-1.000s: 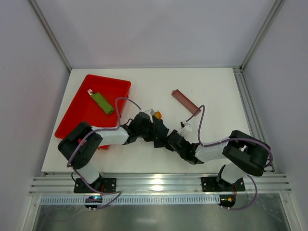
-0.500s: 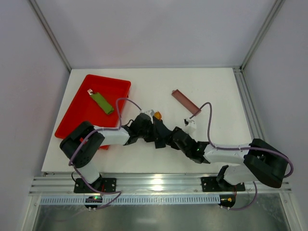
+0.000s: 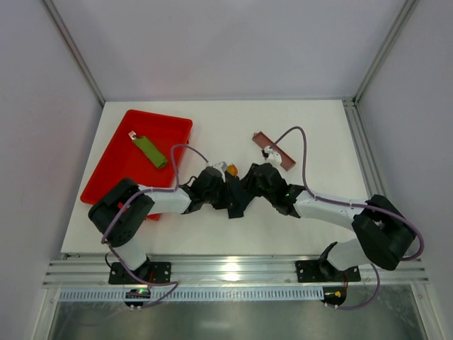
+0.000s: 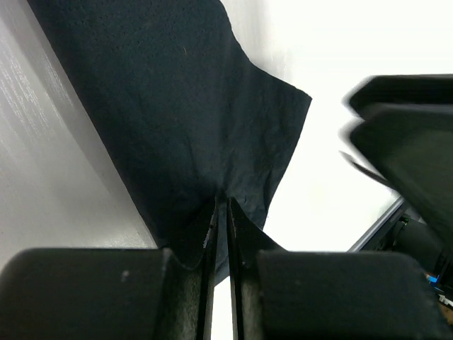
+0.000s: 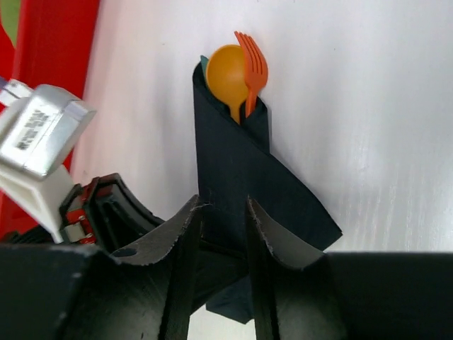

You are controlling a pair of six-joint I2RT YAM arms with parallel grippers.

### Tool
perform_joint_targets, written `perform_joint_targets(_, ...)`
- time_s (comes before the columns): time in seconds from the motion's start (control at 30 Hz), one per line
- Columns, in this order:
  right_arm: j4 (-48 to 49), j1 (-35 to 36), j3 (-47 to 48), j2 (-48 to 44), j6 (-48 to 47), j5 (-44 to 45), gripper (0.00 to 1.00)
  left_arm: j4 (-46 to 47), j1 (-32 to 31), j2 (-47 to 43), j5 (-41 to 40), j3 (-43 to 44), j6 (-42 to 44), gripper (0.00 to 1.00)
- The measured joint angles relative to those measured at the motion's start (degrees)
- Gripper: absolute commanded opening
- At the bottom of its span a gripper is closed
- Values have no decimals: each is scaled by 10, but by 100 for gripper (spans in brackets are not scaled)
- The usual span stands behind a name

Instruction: Place the utensils on the paper napkin and roll it up

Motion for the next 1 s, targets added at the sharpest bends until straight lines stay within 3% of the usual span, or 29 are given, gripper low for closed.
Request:
perform_joint_targets(0.27, 25, -10, -33, 95, 1, -24, 24, 0, -1, 0, 0, 1, 0, 10)
perform_joint_targets(0.63, 67, 9, -67, 83, 17, 3, 17, -8, -1, 1, 0, 8, 1, 20)
perform_joint_targets(1.0, 74, 45, -75, 83, 47, 36, 17, -40, -2, 1, -3, 27, 4, 27)
